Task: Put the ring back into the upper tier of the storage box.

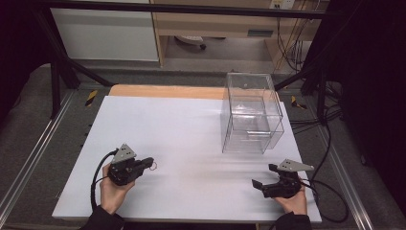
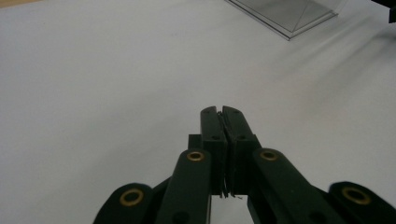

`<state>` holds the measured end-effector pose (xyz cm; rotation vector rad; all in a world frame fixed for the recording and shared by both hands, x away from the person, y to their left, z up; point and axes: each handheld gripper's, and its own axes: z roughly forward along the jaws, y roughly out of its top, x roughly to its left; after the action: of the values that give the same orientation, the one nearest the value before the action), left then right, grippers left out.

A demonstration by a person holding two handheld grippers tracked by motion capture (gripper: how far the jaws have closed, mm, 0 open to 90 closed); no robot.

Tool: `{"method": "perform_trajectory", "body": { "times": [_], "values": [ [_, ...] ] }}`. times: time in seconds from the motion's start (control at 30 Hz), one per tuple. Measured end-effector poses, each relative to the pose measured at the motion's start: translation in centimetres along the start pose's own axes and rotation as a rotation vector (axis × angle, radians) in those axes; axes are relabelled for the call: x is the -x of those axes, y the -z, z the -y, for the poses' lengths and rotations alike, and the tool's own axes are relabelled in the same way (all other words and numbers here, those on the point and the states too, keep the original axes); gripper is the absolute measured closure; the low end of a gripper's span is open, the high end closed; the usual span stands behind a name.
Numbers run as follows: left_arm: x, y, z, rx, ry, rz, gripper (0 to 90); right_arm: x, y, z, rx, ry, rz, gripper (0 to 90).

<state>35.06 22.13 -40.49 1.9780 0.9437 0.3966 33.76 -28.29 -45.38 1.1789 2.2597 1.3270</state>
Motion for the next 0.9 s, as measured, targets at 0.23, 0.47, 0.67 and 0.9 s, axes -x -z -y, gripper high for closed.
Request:
{"method": "perform_trajectory", "body": {
  "times": [0.23,0.47,0.67,0.9],
  "values": [
    [0.7,-0.5,-0.5,0.004,-0.01,0.017,87.8,0.0,-0.1,0.0,-0.002,-0.002,0.0,0.5],
    [1.4,-1.0,-1.2,0.009,-0.023,0.034,87.8,0.0,-0.1,0.0,-0.002,-0.001,0.0,0.5],
    [2.1,-1.4,-1.9,0.022,-0.033,0.051,87.8,0.0,-0.1,0.0,-0.003,-0.001,0.001,0.5],
    [2.9,-1.7,-2.7,0.036,-0.046,0.07,87.8,0.0,-0.1,0.0,-0.004,0.0,0.001,0.5]
  ]
}}
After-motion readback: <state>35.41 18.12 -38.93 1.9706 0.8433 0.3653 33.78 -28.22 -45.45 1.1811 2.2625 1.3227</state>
